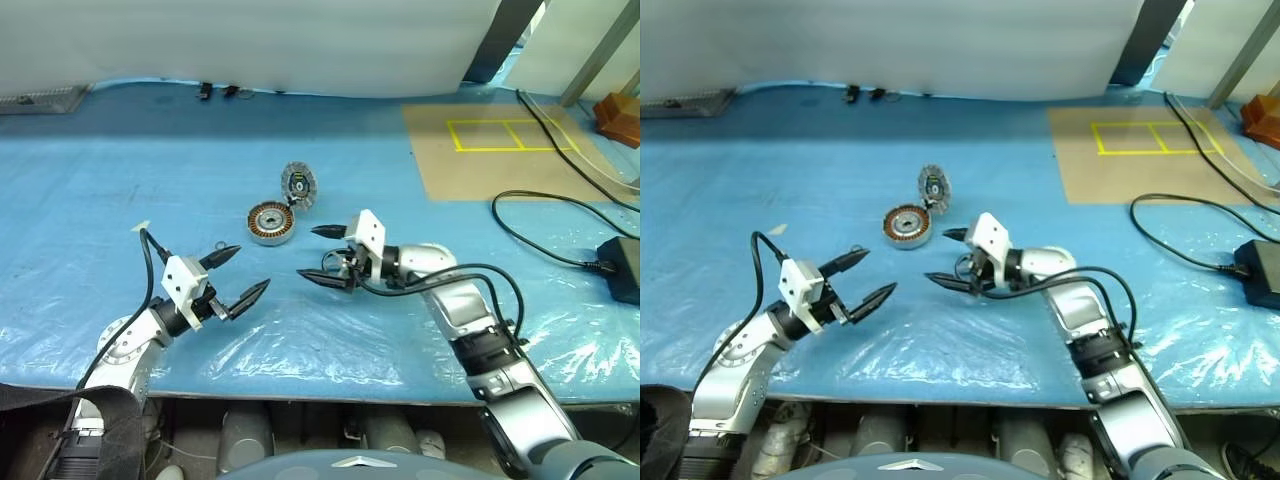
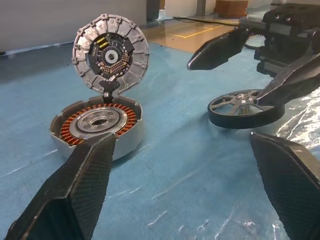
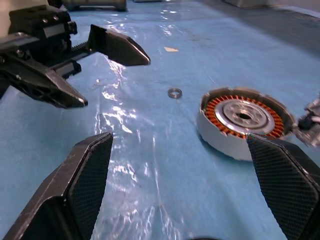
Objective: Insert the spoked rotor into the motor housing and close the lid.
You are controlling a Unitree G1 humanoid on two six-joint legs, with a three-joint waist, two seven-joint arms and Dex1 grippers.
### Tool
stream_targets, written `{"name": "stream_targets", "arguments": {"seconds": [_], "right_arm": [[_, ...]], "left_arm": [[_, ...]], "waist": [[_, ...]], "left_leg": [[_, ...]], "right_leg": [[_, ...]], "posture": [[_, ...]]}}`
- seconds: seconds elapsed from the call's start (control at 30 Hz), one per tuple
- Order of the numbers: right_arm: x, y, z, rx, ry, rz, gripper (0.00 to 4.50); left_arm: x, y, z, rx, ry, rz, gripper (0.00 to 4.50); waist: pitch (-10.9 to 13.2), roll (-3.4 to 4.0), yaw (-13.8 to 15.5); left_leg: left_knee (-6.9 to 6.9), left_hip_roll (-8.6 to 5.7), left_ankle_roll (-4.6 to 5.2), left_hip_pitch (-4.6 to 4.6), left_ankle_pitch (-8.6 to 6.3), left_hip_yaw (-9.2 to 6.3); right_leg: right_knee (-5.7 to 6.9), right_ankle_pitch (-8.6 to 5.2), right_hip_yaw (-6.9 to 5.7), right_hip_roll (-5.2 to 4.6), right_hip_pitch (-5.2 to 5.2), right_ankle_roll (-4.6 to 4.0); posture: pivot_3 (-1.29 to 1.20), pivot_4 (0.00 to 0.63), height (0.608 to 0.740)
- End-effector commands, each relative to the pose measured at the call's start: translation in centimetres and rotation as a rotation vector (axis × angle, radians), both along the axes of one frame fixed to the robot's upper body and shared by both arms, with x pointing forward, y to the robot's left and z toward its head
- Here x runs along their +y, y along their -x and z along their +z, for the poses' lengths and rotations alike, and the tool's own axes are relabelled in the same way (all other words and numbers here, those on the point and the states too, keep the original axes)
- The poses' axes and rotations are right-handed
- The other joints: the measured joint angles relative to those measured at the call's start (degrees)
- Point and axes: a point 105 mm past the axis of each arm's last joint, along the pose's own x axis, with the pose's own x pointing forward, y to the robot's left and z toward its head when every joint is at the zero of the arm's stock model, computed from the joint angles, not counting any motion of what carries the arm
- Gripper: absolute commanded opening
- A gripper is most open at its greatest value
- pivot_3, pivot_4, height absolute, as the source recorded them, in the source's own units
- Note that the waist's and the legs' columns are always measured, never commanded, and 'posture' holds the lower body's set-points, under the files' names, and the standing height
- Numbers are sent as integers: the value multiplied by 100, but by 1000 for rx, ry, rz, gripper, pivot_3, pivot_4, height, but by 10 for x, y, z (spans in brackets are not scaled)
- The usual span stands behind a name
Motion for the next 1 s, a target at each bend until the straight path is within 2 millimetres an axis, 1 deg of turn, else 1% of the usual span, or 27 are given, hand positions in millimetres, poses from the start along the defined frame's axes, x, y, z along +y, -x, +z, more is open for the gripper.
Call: {"name": "stream_targets", "arguments": {"seconds": [0.03, 0.1, 0.17, 0.27, 0.4, 0.47, 0.53, 0.67, 1.0], "right_arm": [[19, -6, 7, -37, 74, 41, 4484], [27, -13, 1, -73, 167, 27, 4484], [36, -16, -2, -52, 212, 49, 4484], [48, -29, -6, -53, 293, 29, 4484], [67, -45, 4, -76, 354, 20, 4484], [76, -53, 13, -99, 375, 20, 4484], [80, -58, 17, -113, 392, 20, 4484], [86, -64, 20, -118, 436, 23, 4484], [88, -68, 10, -127, 532, 27, 4484]], "left_arm": [[3, 4, 8, -55, 1, 35, 4500], [5, 5, 7, -56, 3, 53, 4500], [4, 7, 6, -59, 15, 71, 4500], [1, 11, 3, -58, 25, 90, 4500], [-1, 15, -1, -59, 43, 123, 4500], [-2, 17, -3, -59, 50, 137, 4500], [-3, 18, -4, -60, 55, 146, 4500], [-2, 20, -5, -65, 64, 168, 4500], [2, 25, -6, -70, 61, 202, 4500]], "waist": [[0, 0, -3], [0, 0, 0], [0, 0, 0], [0, 0, -3], [2, 3, -6], [2, 3, -11], [2, 4, -9], [3, 4, 0], [4, 7, 0]], "left_leg": [[0, 0, 0, 1, 0, 0], [-1, 1, -1, 0, 0, 1], [-1, 0, -4, 0, 1, 1], [0, 0, -4, -3, 1, 1], [1, 2, -3, -4, 0, 2], [1, 4, -3, -3, 0, 2], [0, 4, -4, -3, 0, 2], [0, 5, -4, -7, 0, 3], [7, 8, -3, -6, -1, 5]], "right_leg": [[0, 0, 0, 0, 0, 0], [0, 0, 0, 0, 0, 0], [0, 0, 0, 0, 0, 0], [0, 0, 0, 0, -2, 0], [7, 0, 0, 0, -6, -2], [10, -1, 0, 0, -8, -3], [10, -1, 0, 0, -10, -3], [10, -1, 0, 0, -10, -4], [25, -3, 0, 0, -16, -7]], "posture": [[0, 150, 740], [0, 150, 740], [0, 150, 740], [0, 150, 740], [0, 150, 740], [0, 150, 740], [0, 150, 740], [0, 150, 740], [0, 150, 740]]}}
